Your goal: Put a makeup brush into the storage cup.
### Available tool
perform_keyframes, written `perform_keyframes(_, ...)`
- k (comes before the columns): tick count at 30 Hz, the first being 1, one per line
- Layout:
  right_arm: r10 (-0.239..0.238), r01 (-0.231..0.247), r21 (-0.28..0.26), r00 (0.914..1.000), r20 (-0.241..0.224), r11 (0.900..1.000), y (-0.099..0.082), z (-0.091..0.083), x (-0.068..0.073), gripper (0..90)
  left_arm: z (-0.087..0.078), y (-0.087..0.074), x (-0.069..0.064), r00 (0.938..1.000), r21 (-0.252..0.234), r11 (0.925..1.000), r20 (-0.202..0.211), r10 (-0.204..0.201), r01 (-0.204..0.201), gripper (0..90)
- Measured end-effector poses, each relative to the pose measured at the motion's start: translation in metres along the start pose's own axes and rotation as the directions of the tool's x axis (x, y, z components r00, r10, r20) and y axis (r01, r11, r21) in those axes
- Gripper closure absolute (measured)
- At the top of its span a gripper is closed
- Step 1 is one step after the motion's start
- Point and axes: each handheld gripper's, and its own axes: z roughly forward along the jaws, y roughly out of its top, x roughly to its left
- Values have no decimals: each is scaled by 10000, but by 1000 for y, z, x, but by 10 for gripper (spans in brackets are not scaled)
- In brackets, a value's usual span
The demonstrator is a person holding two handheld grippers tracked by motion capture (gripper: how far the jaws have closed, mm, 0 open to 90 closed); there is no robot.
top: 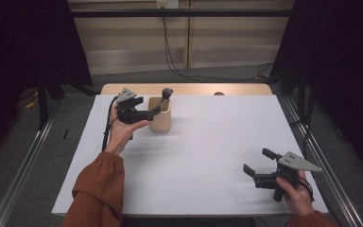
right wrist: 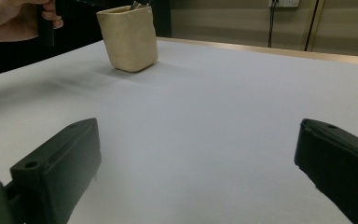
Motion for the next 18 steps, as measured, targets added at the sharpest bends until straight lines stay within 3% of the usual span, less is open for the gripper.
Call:
perform_keyframes(6, 40, -40, -23, 10000, 8, 10000, 0, 0, 0, 0, -8, 3, -2, 9998, -23, 9998, 61, -175, 175, 14)
perform_keyframes(9, -21, 21, 6, 10000, -31, 10000, 0, 0, 0, 0, -12, 3, -4, 9999, 81, 10000, -101, -10, 11, 15)
perform_keyframes(12, -13, 13, -39, 10000, -37, 10000, 1, 0, 1, 0, -17, 4, -5, 9997, -23, 9997, 58, -249, 249, 14)
perform_keyframes(15, 6, -6, -22, 10000, -35, 10000, 1, -1, 1, 0, -22, 4, -8, 9999, -117, 9999, 140, 10, -8, 14)
perform_keyframes(18, -38, 38, -17, 10000, -9, 10000, 1, -1, 2, 0, -26, 4, -11, 9999, -118, 9999, -46, 121, -122, 22)
